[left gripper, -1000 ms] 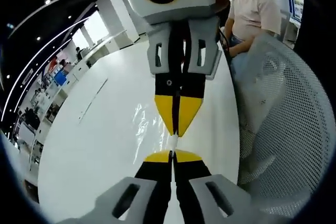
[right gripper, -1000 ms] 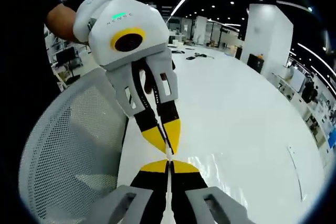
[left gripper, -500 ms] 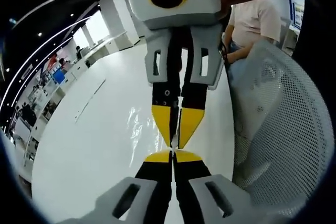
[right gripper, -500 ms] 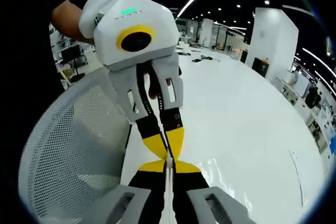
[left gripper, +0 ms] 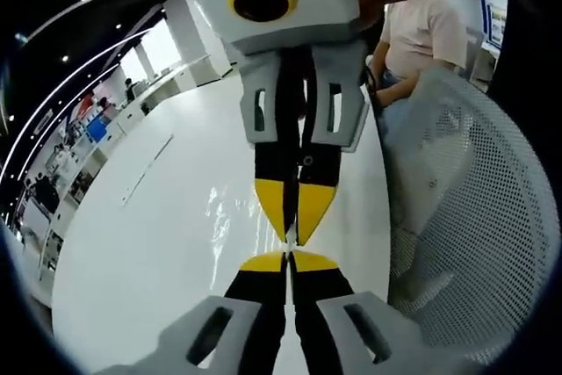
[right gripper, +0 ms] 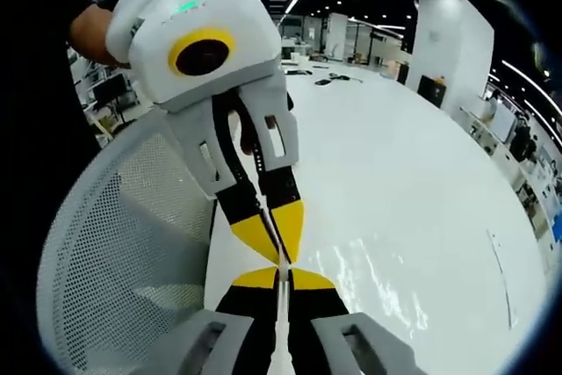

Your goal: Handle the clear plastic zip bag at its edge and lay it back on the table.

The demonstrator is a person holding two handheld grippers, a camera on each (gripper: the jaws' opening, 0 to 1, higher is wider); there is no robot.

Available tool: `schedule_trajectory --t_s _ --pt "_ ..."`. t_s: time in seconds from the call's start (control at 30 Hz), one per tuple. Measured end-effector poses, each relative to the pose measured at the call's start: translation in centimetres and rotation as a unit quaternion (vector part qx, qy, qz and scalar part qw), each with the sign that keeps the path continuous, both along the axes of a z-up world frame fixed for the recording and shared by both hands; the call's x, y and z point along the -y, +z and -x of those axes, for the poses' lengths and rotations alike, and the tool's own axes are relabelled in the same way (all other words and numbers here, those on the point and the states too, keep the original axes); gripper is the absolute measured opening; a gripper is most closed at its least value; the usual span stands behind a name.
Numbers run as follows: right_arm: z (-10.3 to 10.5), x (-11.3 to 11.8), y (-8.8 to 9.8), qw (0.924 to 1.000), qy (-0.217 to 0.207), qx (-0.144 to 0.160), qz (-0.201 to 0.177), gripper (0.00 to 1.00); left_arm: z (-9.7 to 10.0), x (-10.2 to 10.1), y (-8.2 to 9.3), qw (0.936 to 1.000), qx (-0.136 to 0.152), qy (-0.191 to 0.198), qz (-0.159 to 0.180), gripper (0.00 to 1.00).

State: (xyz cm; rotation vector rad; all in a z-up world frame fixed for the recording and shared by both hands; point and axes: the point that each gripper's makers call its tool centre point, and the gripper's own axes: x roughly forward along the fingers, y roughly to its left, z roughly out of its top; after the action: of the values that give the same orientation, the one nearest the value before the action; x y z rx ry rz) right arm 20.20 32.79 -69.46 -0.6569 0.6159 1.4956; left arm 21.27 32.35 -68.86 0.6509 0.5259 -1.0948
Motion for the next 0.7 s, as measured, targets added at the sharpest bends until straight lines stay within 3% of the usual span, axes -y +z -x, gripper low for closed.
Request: schedule_trajectory --t_s 0.2,0.3,0.37,0.7 --pt "0.2 0.0 -0.5 0.9999 0.004 -0.002 0.01 0.0 0.6 0.2 -0.2 0.9994 0.011 -0.031 -0.008 0.0" --pt "0.4 0.1 -0.7 0.9999 0.006 -0.008 0.014 0.0 0.8 0.3 -0.5 0.9997 -0.015 -0.021 0.008 0.0" --pt "0.7 0.5 -1.0 0.9997 0.012 -0.006 0.022 0.0 1.0 0.4 -0.7 0.9993 -0.007 -0.036 -0.001 0.0" --pt "0.7 2.2 -2.0 0.9991 0.002 -0.008 0.041 0.0 1.1 -0.3 -1.7 0.9993 -0.024 -0.027 -0.006 0.0"
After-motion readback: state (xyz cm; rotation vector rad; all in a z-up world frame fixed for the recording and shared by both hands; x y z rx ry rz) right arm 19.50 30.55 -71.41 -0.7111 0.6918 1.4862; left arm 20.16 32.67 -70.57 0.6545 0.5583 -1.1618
